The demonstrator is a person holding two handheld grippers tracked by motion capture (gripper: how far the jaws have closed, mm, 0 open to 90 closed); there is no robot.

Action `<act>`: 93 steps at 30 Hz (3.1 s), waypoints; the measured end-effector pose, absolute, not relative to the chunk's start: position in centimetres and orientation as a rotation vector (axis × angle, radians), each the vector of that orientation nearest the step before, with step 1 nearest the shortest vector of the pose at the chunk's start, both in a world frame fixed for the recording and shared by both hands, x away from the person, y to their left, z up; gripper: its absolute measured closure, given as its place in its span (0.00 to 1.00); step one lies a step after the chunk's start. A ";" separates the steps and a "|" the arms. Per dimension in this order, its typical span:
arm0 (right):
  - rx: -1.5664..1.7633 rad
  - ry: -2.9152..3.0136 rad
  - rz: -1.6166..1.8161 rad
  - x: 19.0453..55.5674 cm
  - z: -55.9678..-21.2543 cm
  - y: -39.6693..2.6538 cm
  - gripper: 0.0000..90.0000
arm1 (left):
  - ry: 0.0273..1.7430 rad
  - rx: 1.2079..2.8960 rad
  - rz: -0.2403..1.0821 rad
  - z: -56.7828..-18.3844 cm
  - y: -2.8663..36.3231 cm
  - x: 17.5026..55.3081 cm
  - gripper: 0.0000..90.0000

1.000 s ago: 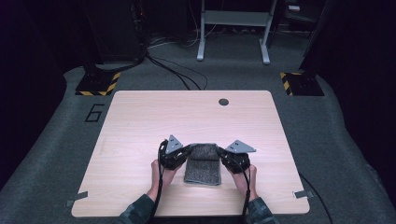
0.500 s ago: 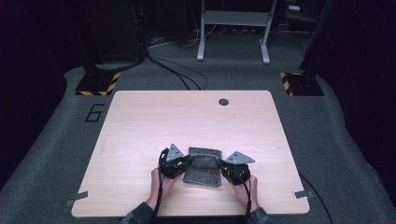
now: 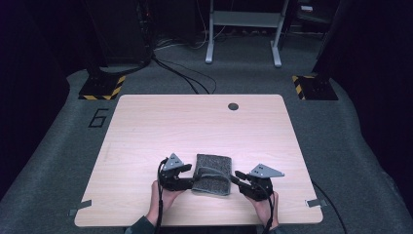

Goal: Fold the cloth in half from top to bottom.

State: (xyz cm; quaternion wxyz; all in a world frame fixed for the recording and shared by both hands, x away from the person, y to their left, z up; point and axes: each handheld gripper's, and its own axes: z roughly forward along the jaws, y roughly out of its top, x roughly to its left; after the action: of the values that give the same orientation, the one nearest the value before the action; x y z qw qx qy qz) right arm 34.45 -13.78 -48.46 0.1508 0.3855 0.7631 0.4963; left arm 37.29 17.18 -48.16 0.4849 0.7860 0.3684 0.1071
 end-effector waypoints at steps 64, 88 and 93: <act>1.260 2.307 0.976 40.3 -51.9 -11.8 0.00 | 1.040 2.077 0.465 -51.8 16.7 37.9 0.12; 1.470 2.081 0.864 35.8 -52.9 -23.6 0.00 | 1.374 1.944 0.637 -53.0 29.4 36.3 0.08; 1.429 2.112 0.884 35.8 -53.0 -23.7 0.00 | 1.403 1.963 0.617 -53.2 30.1 36.7 0.02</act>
State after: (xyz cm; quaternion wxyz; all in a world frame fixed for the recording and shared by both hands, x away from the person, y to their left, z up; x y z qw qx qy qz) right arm 35.76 -23.75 -53.00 0.2195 0.5167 0.7633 0.3196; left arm 36.68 30.06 -53.17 0.3200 0.7468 0.5337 0.2347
